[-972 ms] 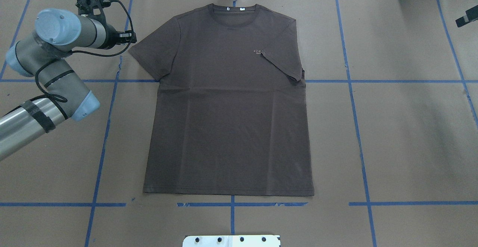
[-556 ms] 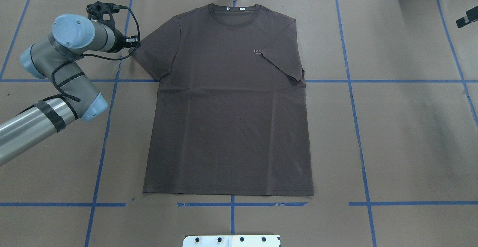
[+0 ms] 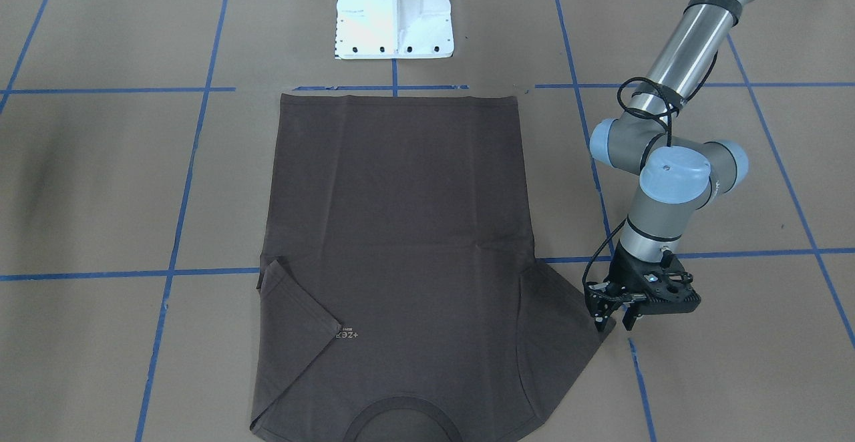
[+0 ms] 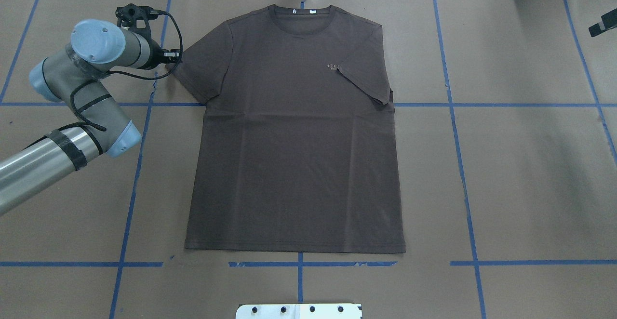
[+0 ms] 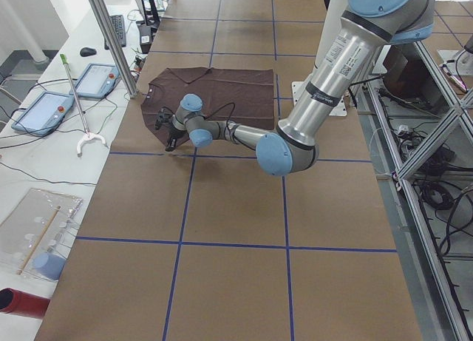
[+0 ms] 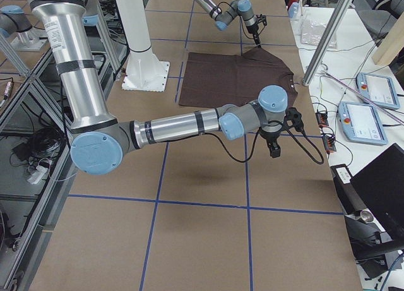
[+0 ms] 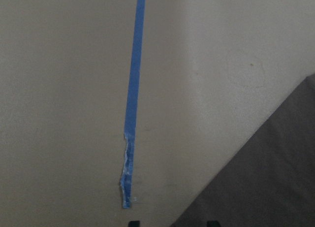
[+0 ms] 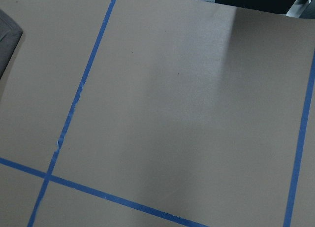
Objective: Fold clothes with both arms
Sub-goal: 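Move the left gripper to the sleeve nearest it and grasp it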
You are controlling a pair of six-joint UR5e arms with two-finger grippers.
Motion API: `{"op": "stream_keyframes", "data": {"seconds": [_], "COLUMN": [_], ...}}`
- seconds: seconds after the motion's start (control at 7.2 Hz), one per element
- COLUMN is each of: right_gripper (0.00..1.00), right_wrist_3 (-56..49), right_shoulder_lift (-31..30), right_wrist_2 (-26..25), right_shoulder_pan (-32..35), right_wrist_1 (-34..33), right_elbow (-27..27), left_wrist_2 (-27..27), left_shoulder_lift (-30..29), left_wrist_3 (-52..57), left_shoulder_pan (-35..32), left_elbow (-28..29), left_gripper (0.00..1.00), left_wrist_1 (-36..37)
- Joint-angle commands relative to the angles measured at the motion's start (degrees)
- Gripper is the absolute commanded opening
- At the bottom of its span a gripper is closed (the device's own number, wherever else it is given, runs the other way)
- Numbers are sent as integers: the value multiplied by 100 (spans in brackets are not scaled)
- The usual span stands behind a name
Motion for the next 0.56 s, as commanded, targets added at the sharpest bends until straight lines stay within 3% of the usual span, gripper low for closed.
{"op": "stream_keyframes", "data": {"seconds": [0.0, 0.42], "right_gripper": [100, 100], "right_wrist_3": [-3, -3], "right_shoulder_lift": [0, -9], "right_wrist_2": [-9, -9], "right_shoulder_pan": [0, 0], "right_wrist_1": [0, 0], "right_elbow": [-6, -6], "left_wrist_2": [0, 0], "left_shoulder_lift": [0, 17], "left_wrist_3": [39, 39], "left_shoulder_pan": [6, 94], "left_elbow": [2, 2], "left_gripper": [55, 53], "left_wrist_1": [0, -9]}}
